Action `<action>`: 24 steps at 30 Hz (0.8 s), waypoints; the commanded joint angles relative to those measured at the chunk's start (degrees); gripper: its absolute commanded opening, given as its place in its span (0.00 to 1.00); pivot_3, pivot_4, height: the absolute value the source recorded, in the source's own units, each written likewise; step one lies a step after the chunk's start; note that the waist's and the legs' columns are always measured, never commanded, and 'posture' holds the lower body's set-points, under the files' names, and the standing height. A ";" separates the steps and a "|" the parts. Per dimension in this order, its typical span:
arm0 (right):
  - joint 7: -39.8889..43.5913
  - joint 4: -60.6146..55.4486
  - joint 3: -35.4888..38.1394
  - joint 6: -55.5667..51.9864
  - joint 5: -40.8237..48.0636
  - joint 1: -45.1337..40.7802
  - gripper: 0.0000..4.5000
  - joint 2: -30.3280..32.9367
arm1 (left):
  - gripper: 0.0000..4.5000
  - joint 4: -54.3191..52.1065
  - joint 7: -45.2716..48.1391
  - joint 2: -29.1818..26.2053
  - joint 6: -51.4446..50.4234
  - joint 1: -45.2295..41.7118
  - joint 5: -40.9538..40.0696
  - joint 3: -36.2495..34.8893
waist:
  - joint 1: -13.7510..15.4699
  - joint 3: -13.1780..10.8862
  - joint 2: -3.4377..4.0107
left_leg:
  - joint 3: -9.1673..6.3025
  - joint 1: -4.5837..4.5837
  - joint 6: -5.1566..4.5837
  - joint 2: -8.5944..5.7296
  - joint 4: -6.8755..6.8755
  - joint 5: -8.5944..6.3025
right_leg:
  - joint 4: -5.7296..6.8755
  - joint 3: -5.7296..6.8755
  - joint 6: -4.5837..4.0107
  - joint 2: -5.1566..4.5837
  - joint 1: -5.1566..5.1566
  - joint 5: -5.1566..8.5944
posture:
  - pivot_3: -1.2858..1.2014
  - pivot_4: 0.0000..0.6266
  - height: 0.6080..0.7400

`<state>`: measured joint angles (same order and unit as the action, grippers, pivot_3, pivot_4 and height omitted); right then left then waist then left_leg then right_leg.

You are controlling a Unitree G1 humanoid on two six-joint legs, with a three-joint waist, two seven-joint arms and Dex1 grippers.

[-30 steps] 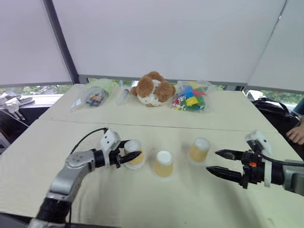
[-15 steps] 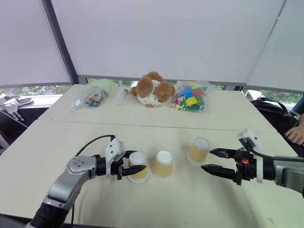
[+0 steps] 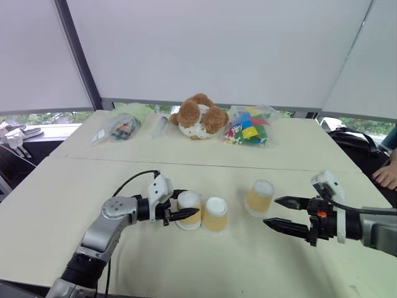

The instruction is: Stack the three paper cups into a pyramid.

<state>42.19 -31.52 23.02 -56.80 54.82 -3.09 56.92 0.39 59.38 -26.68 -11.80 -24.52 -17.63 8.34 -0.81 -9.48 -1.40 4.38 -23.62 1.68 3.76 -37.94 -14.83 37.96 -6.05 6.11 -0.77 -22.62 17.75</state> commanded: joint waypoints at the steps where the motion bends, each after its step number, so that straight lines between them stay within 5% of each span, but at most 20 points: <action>1: -0.57 -1.59 1.44 0.05 1.01 -0.80 1.00 0.23 | 0.79 -1.28 -0.61 0.35 0.80 -0.50 0.24 -0.02 | -0.01 0.00 0.00 | 0.00 0.00 0.00 0.00 0.00 0.00 | 0.00 0.00 0.00 0.00 0.00 0.00 | 0.52 0.24 1.00; 3: -0.58 -1.58 1.45 0.07 1.02 -0.76 1.00 0.22 | 0.99 -1.60 -0.84 0.39 0.54 -0.35 0.33 -0.10 | -0.01 0.00 0.00 | 0.00 0.00 0.00 0.00 0.00 0.00 | 0.00 0.00 0.00 0.00 0.00 0.00 | 0.52 0.24 1.00; 12: -2.07 2.06 1.73 3.99 -2.90 -0.68 1.00 -2.25 | 0.99 -6.08 -2.87 -2.89 -2.45 1.54 -0.78 -4.02 | -0.07 0.00 0.00 | -0.01 0.00 0.00 0.01 0.00 0.00 | 0.00 0.00 0.00 0.00 0.00 0.00 | 0.52 0.24 1.00; 24: -1.97 17.25 -6.66 19.21 -16.32 -6.48 1.00 -12.94 | 0.99 -32.55 -1.35 -22.36 -27.34 14.46 -22.09 -20.87 | -0.38 -0.02 -0.01 | 0.01 0.00 0.00 0.07 0.04 0.00 | 0.04 -0.01 -0.02 -0.01 -0.08 0.02 | 0.52 0.24 1.00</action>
<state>39.76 -15.43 16.83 -40.30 40.05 -7.94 44.63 -27.75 57.62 -47.76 -36.58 -10.29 -35.92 -9.57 -1.19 -9.50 -1.41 4.40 -23.61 1.69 3.83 -37.90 -14.84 38.00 -6.07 6.08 -0.78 -22.70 17.77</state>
